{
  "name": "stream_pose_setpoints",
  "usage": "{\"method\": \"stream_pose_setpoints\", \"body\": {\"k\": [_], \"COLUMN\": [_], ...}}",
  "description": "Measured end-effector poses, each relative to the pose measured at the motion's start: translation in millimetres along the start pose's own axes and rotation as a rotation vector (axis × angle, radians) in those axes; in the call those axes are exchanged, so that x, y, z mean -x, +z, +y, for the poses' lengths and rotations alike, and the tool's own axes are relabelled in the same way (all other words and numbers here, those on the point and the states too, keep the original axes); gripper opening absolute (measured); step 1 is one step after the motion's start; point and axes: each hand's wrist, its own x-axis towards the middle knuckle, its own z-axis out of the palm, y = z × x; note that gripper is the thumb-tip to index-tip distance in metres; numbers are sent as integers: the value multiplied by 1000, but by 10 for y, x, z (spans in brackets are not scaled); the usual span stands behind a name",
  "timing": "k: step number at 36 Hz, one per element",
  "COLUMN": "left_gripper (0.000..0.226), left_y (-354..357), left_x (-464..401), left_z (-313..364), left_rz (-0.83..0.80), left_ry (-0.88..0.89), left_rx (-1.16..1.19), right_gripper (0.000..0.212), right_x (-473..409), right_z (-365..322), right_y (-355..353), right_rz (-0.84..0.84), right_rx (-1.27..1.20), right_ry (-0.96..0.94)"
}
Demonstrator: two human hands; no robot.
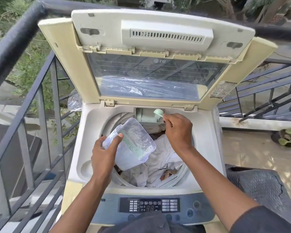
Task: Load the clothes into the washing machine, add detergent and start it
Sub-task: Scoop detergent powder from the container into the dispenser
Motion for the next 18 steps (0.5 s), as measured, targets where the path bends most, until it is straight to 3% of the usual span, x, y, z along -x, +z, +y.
{"method": "stream_pose_setpoints", "body": {"k": [5,11,18], "left_gripper": [116,109,109], "left_y": [-10,-21,-61], "left_x": [-11,-45,-63], "left_z": [2,29,21], "left_rz": [1,8,8], "left_ry": [25,15,33], "left_rx": [-16,7,13], "right_gripper": [15,19,16], "right_x": [19,47,91], "right_z": [35,63,-226], "right_y": [-11,-21,-277], "right_rz": [-16,-43,74], "right_rx": [25,69,-120], "right_ry": [-50,-75,-34]}}
